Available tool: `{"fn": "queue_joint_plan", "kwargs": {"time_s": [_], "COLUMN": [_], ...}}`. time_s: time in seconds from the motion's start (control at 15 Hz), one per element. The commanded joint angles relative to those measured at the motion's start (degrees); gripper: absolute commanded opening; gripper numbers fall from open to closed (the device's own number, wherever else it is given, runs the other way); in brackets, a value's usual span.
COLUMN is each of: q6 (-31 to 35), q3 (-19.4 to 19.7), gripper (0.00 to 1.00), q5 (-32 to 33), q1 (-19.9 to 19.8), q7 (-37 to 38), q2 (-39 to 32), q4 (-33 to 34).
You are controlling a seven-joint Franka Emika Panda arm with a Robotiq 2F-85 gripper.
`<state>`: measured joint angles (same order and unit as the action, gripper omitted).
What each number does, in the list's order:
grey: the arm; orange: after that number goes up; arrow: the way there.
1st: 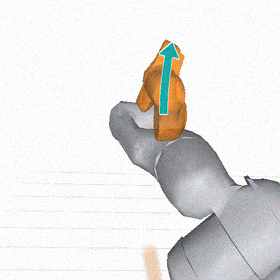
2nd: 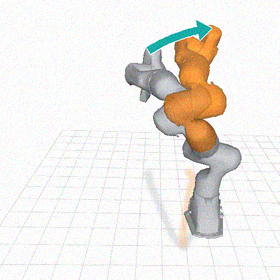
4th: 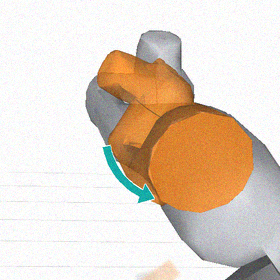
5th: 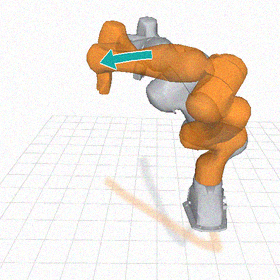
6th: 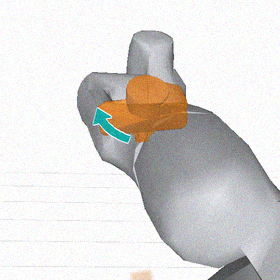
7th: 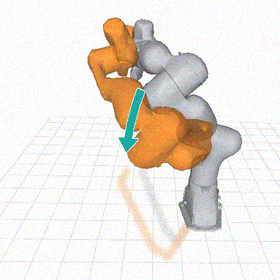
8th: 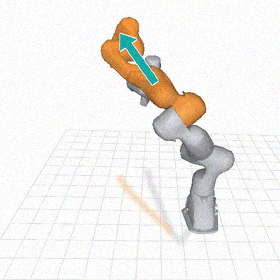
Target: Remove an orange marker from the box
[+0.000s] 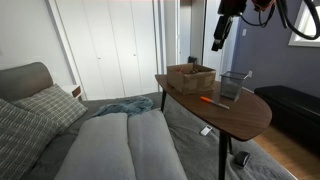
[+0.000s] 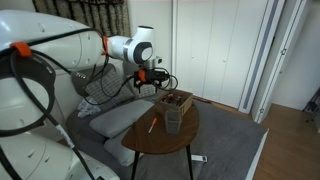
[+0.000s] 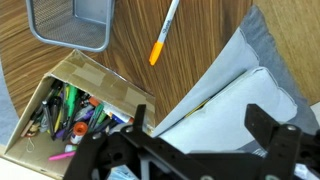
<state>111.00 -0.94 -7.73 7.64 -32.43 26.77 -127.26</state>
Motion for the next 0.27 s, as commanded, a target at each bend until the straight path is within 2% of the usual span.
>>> {"fn": "queue_joint_plan", "kwargs": {"time_s": [0.0,0.07,0.13,0.2], "q6": [-6.04,-7.62,-4.35,-5.41], "q3": [1.69,1.98,1.38,1.43], "gripper": [1.00,1.00,1.00,1.00], "q5": [-0.22,-0.82,0.13,0.06], "q1": [1.98,2.30,1.62,1.74], "q7": [-2.09,-2.46,-0.96,-1.18], "q2": [-1.53,-2.03,-0.40,-0.60], "q4": [5.11,6.23,3.20,3.97]}}
